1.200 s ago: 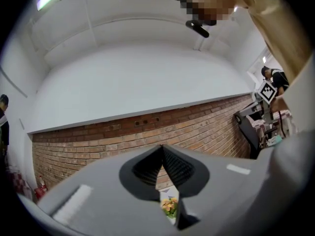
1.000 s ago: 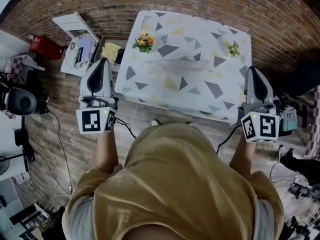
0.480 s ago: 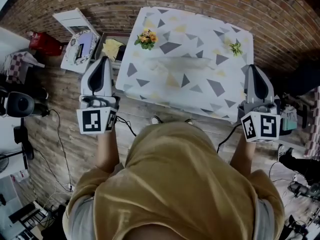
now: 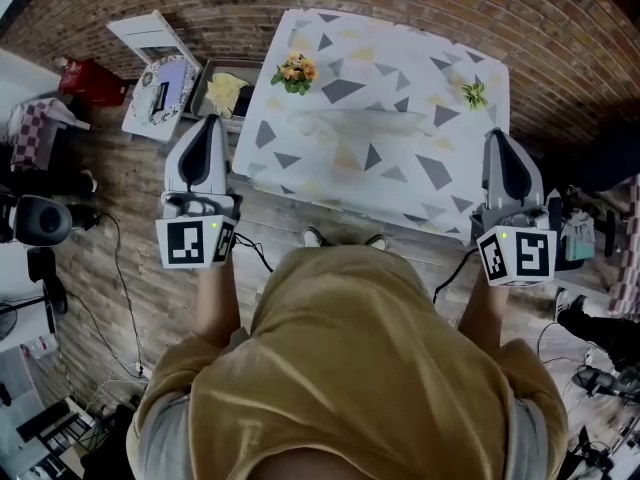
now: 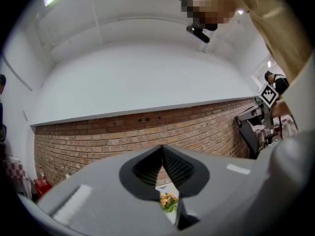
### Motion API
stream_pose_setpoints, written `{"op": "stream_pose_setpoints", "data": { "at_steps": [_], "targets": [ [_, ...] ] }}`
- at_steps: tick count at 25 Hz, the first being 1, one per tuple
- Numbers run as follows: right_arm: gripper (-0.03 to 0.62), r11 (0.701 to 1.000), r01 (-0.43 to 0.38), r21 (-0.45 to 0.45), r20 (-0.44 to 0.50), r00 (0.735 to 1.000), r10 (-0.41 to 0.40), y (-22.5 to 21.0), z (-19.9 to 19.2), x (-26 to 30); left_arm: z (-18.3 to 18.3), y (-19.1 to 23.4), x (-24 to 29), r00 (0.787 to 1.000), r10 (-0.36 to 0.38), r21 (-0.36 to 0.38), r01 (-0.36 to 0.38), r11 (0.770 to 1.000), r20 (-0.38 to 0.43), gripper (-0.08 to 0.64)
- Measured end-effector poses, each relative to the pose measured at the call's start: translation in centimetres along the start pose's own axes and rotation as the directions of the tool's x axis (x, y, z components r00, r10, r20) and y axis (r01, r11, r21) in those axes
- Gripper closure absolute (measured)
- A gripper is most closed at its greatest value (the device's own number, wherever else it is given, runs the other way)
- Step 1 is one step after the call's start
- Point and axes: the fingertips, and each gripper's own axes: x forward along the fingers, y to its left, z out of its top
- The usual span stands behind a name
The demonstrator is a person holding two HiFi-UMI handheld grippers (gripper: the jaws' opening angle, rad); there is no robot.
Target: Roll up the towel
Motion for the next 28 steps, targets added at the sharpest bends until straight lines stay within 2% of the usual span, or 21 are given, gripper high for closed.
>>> {"op": "stream_pose_setpoints", "data": {
  "at_steps": [18, 28],
  "targets": [
    [0.588, 1.0, -0.004, -0.016, -0.042, 0.999, 0.003, -0.3, -1.0, -1.4, -1.7, -1.6, -0.6, 1.0, 0.0, -0.048, -0.001, 0.999, -0.03, 0.497],
    [0.588, 0.999, -0.033, -0.017, -0.045, 0.998, 0.032, -0.7, -1.8, -1.5, -2.6, -3.3, -0.5, 0.999, 0.001, -0.059, -0.004, 0.998, -0.047, 0.497]
  ]
}}
